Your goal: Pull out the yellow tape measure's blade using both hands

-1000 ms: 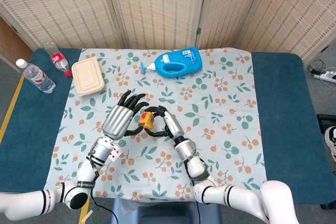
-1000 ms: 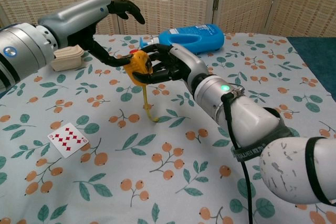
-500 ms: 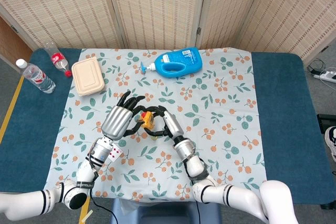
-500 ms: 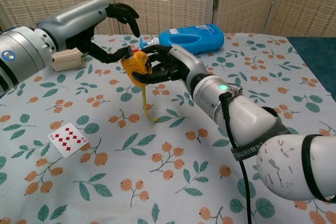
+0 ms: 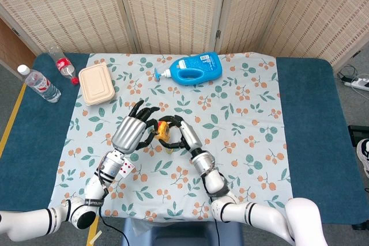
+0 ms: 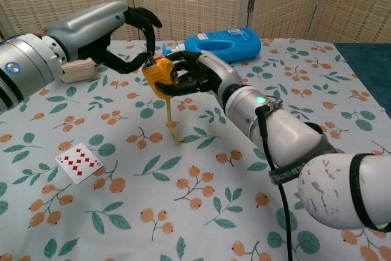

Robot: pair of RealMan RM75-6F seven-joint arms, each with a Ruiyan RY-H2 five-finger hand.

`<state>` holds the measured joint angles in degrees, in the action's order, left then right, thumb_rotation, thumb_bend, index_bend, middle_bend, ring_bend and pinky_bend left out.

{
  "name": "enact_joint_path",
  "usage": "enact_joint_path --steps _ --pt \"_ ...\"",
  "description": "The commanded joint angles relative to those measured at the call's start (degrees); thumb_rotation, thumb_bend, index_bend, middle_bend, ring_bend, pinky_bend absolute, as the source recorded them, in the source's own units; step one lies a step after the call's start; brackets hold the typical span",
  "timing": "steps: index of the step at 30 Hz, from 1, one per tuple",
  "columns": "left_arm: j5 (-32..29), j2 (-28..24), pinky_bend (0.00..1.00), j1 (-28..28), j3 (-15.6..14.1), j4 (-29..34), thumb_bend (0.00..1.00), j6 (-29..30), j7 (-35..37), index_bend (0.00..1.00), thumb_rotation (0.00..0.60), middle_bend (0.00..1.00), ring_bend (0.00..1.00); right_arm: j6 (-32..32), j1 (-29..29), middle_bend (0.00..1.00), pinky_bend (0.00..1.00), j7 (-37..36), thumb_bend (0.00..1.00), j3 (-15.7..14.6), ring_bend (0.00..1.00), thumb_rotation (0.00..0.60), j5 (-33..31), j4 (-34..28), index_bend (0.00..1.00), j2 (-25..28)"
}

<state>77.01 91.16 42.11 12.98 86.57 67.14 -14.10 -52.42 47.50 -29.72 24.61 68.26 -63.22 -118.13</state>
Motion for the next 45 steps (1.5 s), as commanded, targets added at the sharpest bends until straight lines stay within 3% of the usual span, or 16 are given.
enact_joint_path --steps 1,15,30,45 --pt "0.37 0.12 0.06 -0.10 0.00 -0.41 0.62 0.45 0.25 0.61 0.600 0.24 0.24 0.01 -0.10 0.54 0.00 -0.11 0.36 0.05 0.36 0.600 -0.04 -0.20 0.65 0.18" --pt "2.76 -2.39 0.08 -3.11 0.38 -1.84 0.62 5.38 7.32 0.62 0.600 0.28 0.28 -0.47 -2.84 0.54 0.00 1.92 0.36 -1.55 0.36 0.600 -0.12 -4.51 0.65 4.70" --pt "-4.24 -9.73 0.09 -8.00 4.45 -3.88 0.62 4.68 22.49 0.60 0.600 0.28 0.28 -2.62 -9.43 0.54 0.00 5.37 0.36 -5.06 0.36 0.600 0.08 -12.70 0.65 15.93" --pt "-7.29 -12.04 0.09 -11.08 6.59 -8.39 0.62 3.80 33.37 0.60 0.600 0.28 0.28 -7.19 -14.38 0.54 0.00 6.51 0.36 -6.79 0.36 0.600 1.86 -18.54 0.65 23.77"
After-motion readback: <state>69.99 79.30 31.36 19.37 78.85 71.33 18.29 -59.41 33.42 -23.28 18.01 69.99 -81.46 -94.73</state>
